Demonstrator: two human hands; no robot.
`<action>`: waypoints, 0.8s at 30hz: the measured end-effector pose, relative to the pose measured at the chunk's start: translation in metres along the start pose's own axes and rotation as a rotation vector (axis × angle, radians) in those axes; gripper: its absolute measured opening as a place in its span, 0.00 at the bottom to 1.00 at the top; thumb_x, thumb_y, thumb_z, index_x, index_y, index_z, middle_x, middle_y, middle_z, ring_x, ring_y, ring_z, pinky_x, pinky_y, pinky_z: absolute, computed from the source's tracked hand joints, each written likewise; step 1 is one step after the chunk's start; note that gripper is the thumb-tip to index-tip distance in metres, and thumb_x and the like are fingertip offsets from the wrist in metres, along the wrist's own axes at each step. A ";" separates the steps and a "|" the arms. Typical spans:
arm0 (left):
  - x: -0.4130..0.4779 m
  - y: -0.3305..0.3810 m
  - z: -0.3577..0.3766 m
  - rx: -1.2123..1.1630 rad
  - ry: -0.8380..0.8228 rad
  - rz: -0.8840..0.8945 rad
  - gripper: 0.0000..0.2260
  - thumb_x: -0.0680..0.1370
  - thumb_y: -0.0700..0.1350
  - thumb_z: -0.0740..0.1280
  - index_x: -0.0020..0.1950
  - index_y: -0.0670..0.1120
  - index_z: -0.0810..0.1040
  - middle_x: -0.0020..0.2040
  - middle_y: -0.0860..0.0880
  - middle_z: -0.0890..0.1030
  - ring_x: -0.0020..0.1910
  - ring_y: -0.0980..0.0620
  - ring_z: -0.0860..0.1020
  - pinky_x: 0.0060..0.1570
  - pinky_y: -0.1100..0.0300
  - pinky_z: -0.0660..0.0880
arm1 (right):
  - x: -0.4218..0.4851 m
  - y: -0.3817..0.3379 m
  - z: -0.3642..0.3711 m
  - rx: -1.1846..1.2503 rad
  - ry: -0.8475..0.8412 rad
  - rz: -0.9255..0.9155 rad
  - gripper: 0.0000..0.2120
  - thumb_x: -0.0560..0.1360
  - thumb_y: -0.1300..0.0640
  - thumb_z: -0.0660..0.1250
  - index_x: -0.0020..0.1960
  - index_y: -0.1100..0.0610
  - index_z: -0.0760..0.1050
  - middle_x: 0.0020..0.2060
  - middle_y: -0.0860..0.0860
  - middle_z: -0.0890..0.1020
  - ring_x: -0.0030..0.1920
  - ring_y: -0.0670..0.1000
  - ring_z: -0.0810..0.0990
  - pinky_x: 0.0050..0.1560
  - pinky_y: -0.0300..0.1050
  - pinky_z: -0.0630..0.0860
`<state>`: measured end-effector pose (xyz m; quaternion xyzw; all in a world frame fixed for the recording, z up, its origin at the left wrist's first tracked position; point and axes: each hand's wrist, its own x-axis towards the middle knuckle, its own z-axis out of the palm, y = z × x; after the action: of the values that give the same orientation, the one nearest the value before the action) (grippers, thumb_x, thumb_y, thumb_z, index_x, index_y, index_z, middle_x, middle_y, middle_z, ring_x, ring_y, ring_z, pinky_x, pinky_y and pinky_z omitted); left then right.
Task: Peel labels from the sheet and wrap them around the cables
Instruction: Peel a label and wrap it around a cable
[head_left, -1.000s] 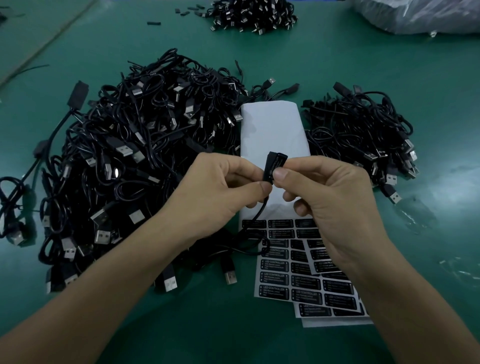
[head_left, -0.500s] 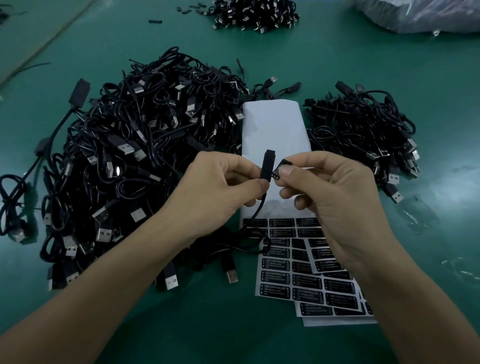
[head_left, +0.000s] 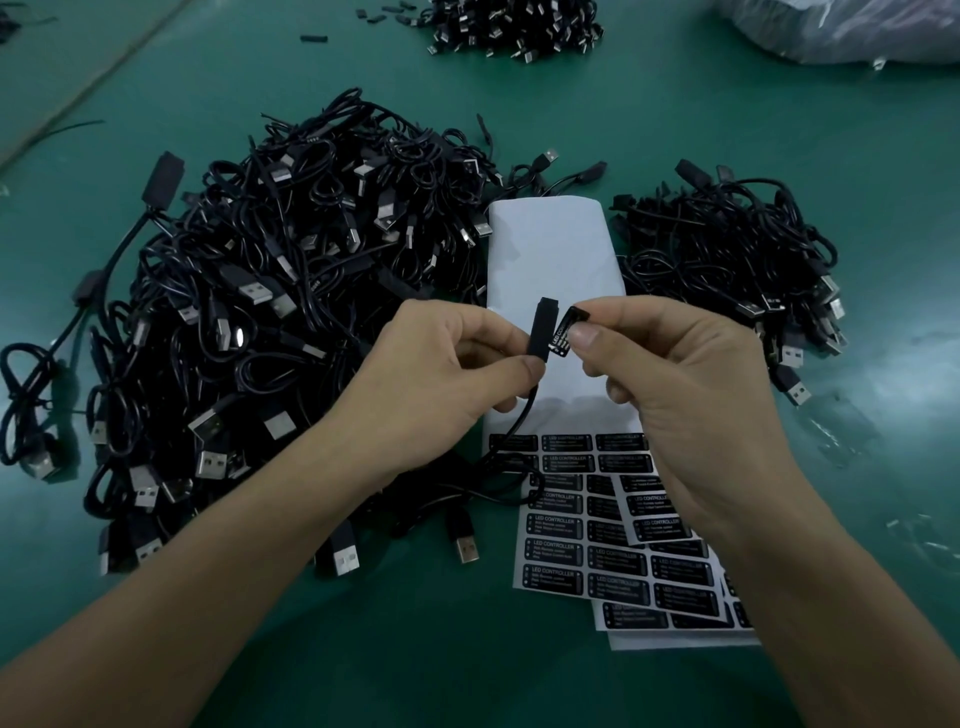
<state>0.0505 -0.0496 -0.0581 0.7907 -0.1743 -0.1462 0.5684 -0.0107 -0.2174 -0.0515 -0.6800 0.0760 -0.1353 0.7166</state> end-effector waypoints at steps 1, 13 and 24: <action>0.000 0.000 0.000 0.001 -0.001 0.000 0.03 0.75 0.44 0.76 0.42 0.51 0.84 0.37 0.50 0.86 0.35 0.54 0.84 0.44 0.59 0.78 | 0.000 0.000 0.000 0.006 -0.006 -0.003 0.07 0.73 0.65 0.73 0.43 0.54 0.84 0.34 0.47 0.85 0.34 0.40 0.79 0.36 0.30 0.73; -0.002 0.003 0.000 0.001 -0.036 0.013 0.02 0.75 0.42 0.75 0.44 0.48 0.85 0.38 0.49 0.86 0.36 0.53 0.84 0.45 0.60 0.81 | -0.001 0.002 0.001 -0.068 -0.010 -0.003 0.16 0.73 0.63 0.75 0.55 0.50 0.73 0.36 0.47 0.86 0.37 0.43 0.83 0.40 0.32 0.75; -0.002 0.002 0.001 0.019 -0.039 0.014 0.01 0.75 0.43 0.75 0.44 0.47 0.85 0.38 0.48 0.86 0.37 0.50 0.84 0.45 0.59 0.81 | 0.000 0.004 0.000 -0.133 0.018 -0.050 0.15 0.72 0.62 0.76 0.51 0.50 0.72 0.36 0.45 0.86 0.37 0.43 0.84 0.40 0.34 0.78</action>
<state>0.0484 -0.0501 -0.0561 0.7919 -0.1921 -0.1561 0.5583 -0.0100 -0.2171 -0.0559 -0.7265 0.0743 -0.1537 0.6657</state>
